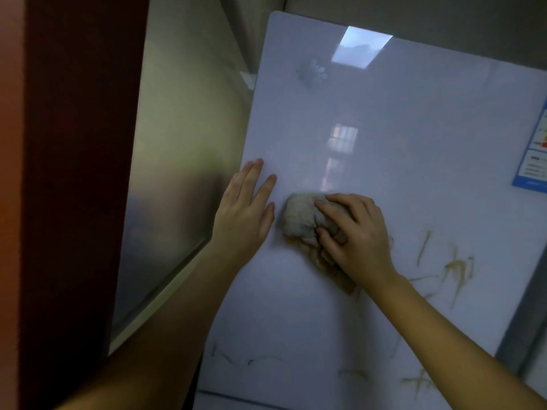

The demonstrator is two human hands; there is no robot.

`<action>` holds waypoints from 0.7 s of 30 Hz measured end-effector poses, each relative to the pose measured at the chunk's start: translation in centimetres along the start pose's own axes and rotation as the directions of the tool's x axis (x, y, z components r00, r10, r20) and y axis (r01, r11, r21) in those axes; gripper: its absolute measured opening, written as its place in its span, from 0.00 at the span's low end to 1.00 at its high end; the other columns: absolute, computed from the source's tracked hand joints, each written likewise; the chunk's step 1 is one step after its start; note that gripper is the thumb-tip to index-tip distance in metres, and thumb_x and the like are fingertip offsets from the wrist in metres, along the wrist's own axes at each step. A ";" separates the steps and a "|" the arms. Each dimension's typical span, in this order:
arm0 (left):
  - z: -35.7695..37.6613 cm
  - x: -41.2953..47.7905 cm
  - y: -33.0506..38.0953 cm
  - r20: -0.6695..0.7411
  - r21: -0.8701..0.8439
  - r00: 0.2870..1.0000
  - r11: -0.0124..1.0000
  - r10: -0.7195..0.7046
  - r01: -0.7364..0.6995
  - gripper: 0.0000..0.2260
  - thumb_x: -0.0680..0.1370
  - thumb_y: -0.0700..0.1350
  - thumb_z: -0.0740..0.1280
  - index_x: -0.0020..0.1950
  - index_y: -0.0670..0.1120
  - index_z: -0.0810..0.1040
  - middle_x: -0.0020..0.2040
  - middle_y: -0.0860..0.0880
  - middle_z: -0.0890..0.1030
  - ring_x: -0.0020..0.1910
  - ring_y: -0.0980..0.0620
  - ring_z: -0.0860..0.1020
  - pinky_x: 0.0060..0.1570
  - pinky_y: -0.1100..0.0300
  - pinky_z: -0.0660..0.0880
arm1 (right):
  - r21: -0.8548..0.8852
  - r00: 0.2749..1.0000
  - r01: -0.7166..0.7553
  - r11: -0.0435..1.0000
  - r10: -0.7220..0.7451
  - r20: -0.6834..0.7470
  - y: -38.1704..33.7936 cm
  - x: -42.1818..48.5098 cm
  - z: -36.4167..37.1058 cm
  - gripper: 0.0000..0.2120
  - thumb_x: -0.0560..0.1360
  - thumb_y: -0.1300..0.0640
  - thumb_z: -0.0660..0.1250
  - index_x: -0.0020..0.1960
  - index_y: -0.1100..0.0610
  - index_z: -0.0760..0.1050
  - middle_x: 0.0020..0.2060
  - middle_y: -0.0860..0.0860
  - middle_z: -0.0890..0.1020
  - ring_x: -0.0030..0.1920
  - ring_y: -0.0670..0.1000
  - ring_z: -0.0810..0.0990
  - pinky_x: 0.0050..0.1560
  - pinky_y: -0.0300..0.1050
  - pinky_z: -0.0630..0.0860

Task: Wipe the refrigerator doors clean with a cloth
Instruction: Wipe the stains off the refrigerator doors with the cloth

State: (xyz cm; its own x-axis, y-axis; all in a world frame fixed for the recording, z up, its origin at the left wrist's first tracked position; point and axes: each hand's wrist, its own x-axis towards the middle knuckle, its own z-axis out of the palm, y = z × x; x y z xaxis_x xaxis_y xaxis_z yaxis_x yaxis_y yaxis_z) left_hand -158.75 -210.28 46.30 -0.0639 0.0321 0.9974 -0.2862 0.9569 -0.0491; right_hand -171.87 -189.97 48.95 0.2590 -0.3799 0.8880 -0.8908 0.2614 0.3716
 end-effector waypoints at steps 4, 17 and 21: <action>-0.1 -0.4 0.2 -0.012 -0.010 1.000 1.000 -0.027 0.027 0.19 0.81 0.45 0.64 0.72 0.42 0.74 0.76 0.38 0.69 0.76 0.39 0.67 0.72 0.42 0.69 | 0.022 0.996 0.066 0.998 -0.067 0.054 -1.1 -1.1 0.8 0.19 0.75 0.56 0.74 0.65 0.56 0.81 0.61 0.57 0.81 0.60 0.60 0.77 0.57 0.55 0.75; -0.4 -2.5 0.7 0.008 -0.013 0.998 0.998 -0.064 0.064 0.18 0.82 0.44 0.64 0.72 0.41 0.74 0.77 0.38 0.68 0.77 0.40 0.65 0.72 0.44 0.69 | 0.055 0.997 -0.083 0.995 0.083 0.002 -0.4 -2.0 0.4 0.19 0.75 0.56 0.72 0.66 0.56 0.80 0.62 0.57 0.80 0.60 0.61 0.77 0.61 0.56 0.73; -0.6 -2.5 0.9 0.029 -0.024 0.997 0.997 -0.073 0.073 0.19 0.82 0.44 0.63 0.72 0.41 0.73 0.77 0.38 0.67 0.78 0.40 0.65 0.73 0.44 0.68 | 0.057 0.960 0.211 0.976 -0.218 0.174 -1.4 -4.8 1.2 0.18 0.76 0.54 0.72 0.65 0.54 0.80 0.61 0.56 0.81 0.60 0.61 0.79 0.55 0.55 0.76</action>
State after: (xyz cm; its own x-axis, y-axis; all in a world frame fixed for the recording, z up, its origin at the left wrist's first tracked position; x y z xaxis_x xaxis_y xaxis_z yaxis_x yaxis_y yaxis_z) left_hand -158.25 -209.33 43.78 -0.0707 -0.0459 0.9964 -0.2672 0.9633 0.0254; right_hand -172.34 -189.54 43.83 0.3778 -0.5760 0.7250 -0.8362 0.1241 0.5343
